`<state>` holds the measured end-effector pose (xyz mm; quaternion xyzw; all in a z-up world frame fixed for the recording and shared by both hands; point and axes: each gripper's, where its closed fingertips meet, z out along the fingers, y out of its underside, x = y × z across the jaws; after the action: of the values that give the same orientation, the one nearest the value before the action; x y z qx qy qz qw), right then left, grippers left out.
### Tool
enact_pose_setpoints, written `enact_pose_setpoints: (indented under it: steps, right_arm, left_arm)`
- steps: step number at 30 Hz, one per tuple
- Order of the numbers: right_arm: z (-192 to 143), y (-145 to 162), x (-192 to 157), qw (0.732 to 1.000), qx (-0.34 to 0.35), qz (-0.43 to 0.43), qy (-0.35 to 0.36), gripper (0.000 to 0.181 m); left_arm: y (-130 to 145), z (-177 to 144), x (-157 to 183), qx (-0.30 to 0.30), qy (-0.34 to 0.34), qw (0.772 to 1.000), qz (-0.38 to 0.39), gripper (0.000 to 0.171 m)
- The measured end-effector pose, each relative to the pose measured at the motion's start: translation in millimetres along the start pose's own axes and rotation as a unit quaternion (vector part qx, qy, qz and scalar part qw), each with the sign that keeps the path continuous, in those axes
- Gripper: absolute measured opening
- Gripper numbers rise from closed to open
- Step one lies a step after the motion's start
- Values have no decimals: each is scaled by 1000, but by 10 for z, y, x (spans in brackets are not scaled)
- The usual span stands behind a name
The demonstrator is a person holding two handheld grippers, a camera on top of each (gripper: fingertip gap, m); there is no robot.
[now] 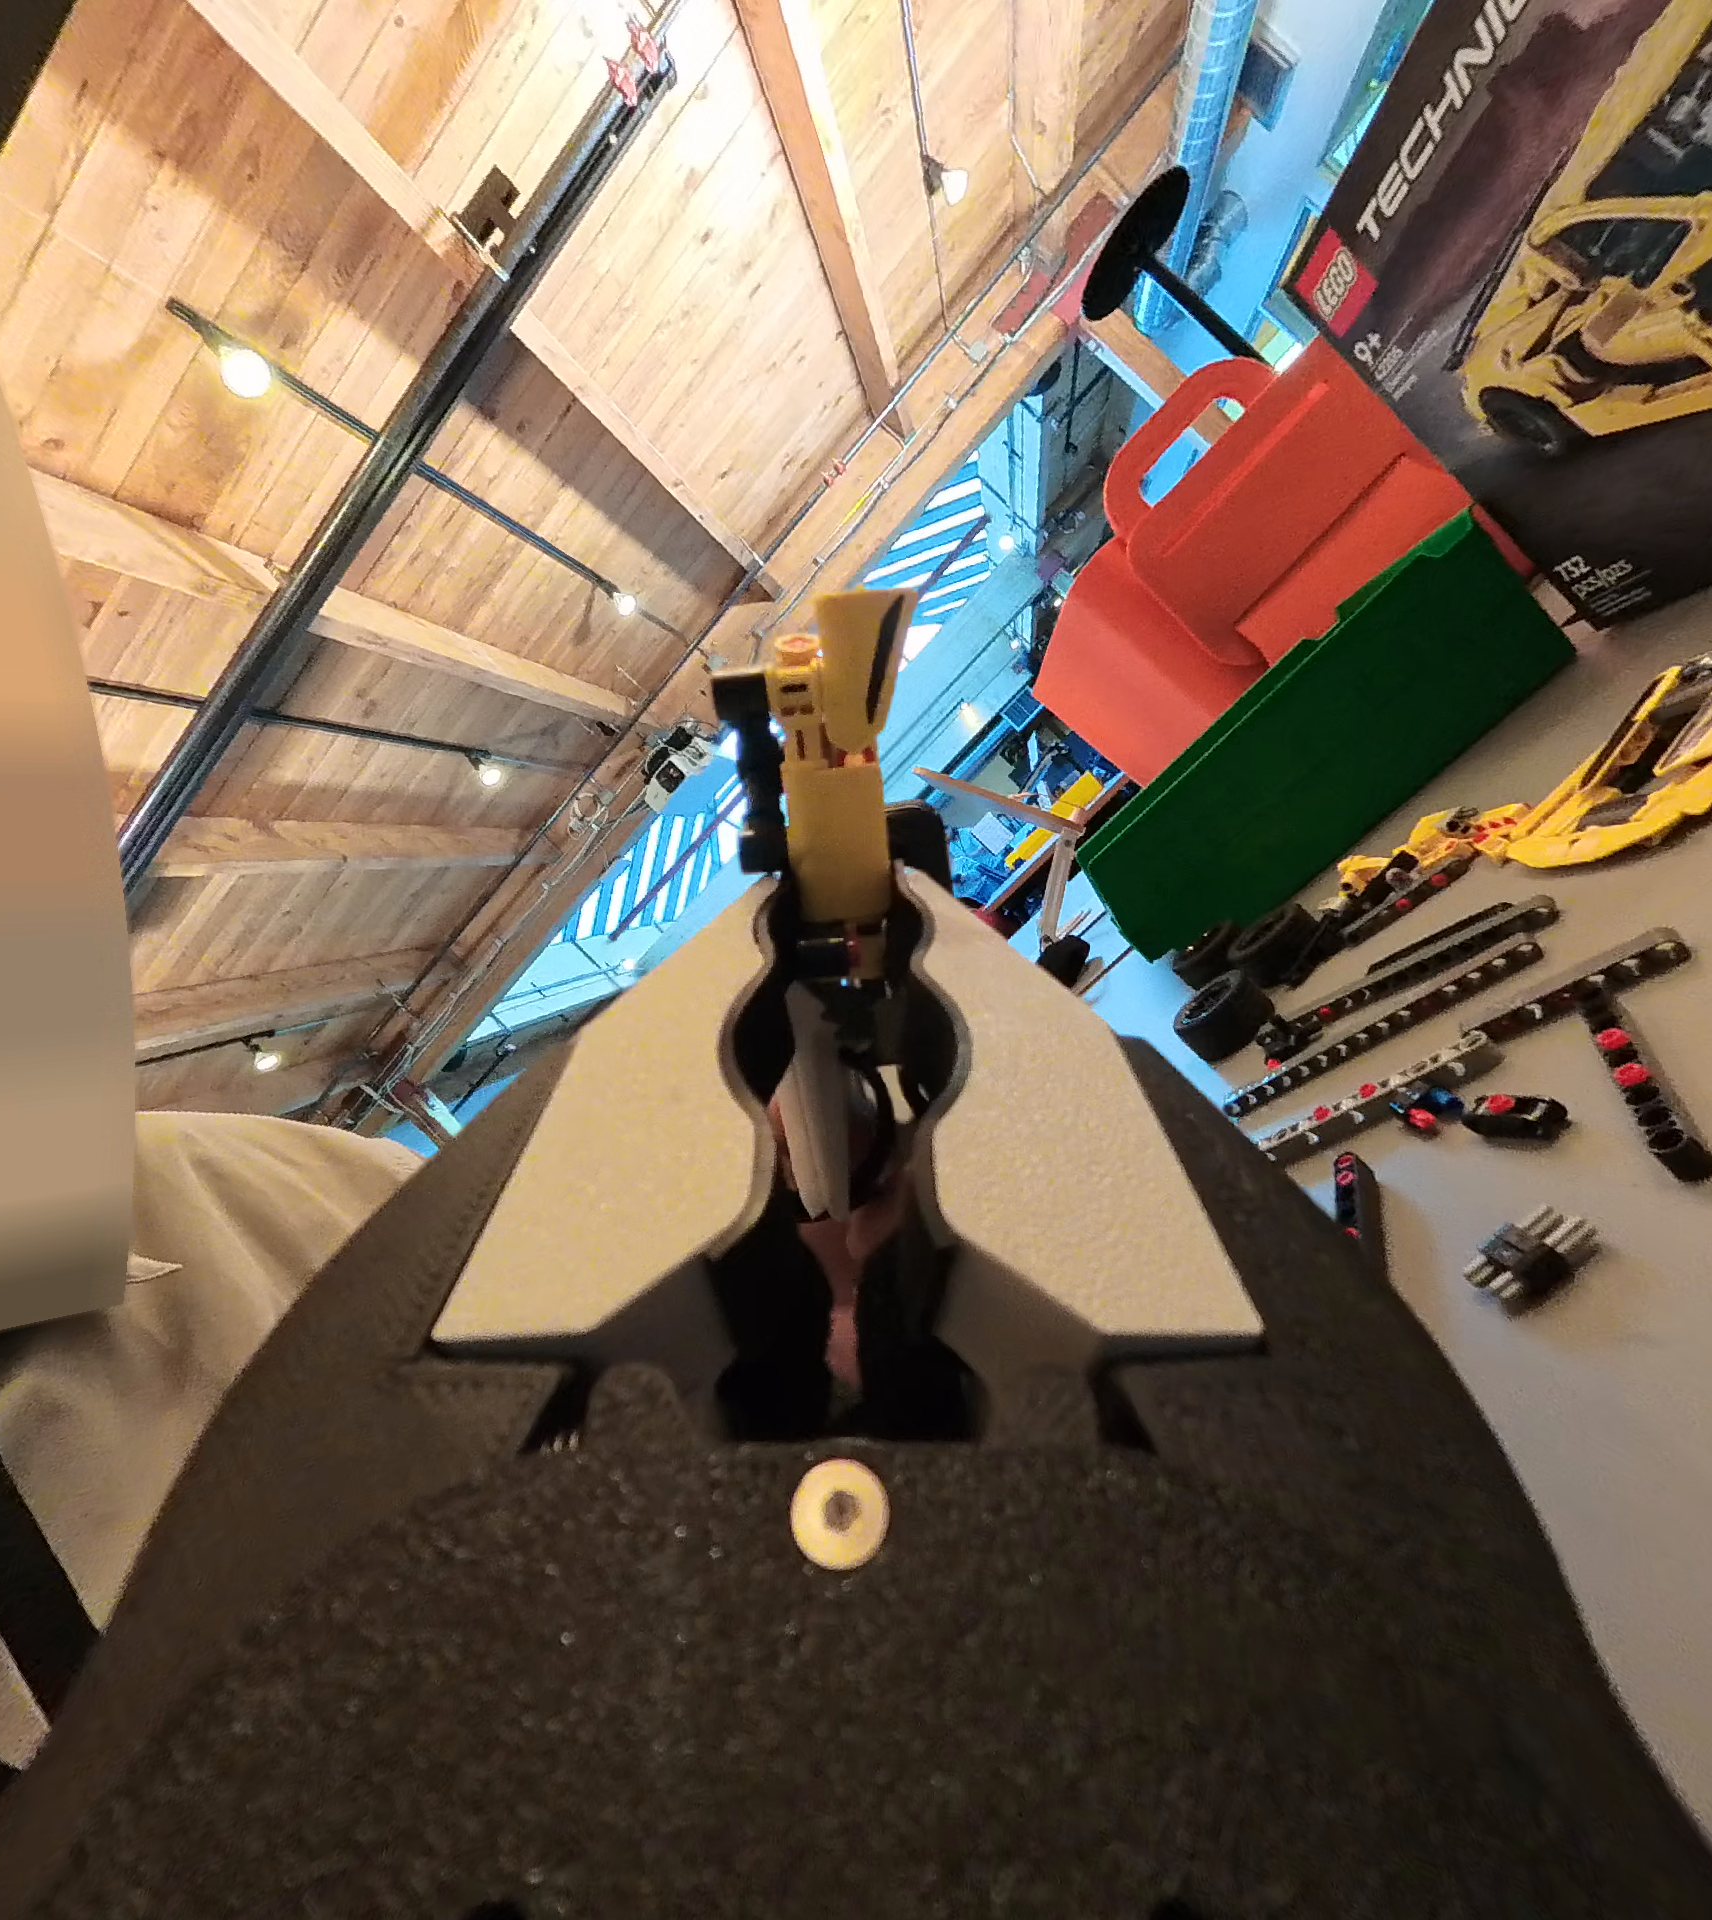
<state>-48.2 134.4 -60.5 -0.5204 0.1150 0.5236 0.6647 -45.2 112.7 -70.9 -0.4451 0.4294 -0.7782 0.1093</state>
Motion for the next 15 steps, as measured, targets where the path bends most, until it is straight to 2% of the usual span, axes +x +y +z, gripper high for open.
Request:
enact_pose_setpoints:
  steps: [7,12,15]
  right_arm:
    - [12,-32,-5,1000,7,-20,6,13]
    - [27,-33,-72,1000,7,-6,-26,14]
    - [58,6,-39,1000,-7,-17,-18,15]
  left_arm:
    - [-26,-6,10,10,12,1000,-24,15]
    - [-44,-3,45,15,6,1000,-4,15]
    - [-57,-24,16,7,-15,1000,18,15]
